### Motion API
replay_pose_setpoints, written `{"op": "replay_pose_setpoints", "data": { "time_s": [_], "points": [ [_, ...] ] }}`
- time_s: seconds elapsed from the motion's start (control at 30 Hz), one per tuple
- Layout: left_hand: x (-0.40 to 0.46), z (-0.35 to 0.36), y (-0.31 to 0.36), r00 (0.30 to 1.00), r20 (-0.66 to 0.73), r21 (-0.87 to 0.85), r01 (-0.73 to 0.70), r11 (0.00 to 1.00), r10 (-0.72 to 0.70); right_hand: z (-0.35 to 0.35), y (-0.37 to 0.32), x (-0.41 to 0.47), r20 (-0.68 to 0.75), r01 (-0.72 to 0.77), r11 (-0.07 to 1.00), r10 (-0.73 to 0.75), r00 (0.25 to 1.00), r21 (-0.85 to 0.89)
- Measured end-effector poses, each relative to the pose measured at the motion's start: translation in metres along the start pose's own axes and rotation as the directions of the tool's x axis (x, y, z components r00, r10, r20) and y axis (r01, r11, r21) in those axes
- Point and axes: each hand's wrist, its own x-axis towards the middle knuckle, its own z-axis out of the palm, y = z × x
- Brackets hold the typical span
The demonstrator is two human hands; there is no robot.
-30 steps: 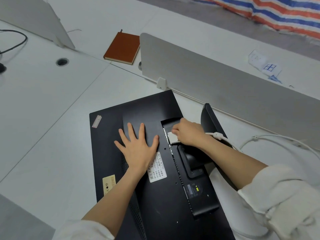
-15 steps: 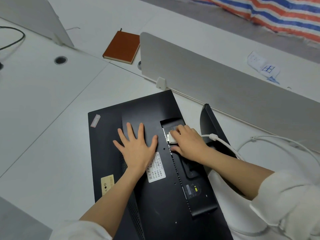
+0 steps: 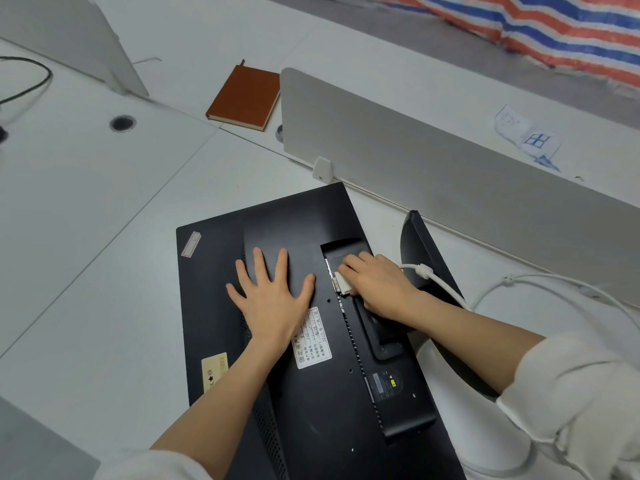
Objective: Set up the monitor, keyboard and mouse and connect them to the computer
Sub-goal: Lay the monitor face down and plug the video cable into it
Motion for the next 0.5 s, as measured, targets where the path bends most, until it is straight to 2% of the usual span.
{"op": "replay_pose_setpoints", "data": {
  "time_s": [0.3, 0.5],
  "points": [
    [-0.001, -0.004, -0.015, 0.996, -0.084, -0.058, -0.017, 0.998, 0.012, 0.001, 0.000, 0.002, 0.006, 0.014, 1.000, -0.014, 1.000, 0.022],
    [0.002, -0.002, -0.014, 0.996, 0.007, -0.124, 0.092, 0.988, -0.091, 0.005, -0.002, 0.004, 0.005, -0.009, 1.000, 0.009, 1.000, 0.019]
  ]
}}
